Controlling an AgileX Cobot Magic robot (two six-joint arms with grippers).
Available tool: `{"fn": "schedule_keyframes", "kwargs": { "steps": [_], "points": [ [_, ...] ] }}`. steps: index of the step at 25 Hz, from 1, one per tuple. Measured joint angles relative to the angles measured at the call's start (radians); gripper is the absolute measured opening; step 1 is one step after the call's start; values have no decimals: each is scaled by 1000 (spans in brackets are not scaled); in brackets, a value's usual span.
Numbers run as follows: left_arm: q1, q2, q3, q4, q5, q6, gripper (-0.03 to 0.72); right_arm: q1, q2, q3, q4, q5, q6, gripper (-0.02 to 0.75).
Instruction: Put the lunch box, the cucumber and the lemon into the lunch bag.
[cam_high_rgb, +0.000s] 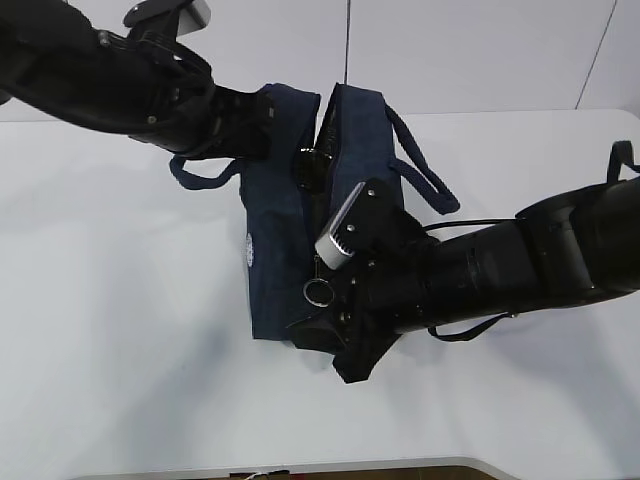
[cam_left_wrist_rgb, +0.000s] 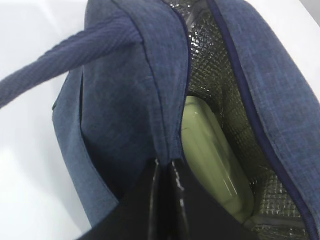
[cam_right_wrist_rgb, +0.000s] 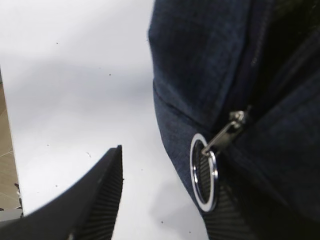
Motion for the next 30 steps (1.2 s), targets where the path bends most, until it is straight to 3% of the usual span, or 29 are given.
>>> {"fn": "schedule_keyframes", "kwargs": {
  "steps": [14,22,30],
  "points": [
    [0,0,0,0,0,0,-13,0,2,-14,0,10,4,387],
    [0,0,0,0,2,0,-13,0,2,-14,0,10,4,266],
    [0,0,0,0,2,0,-13,0,2,-25,0,10,13,248]
  ]
}}
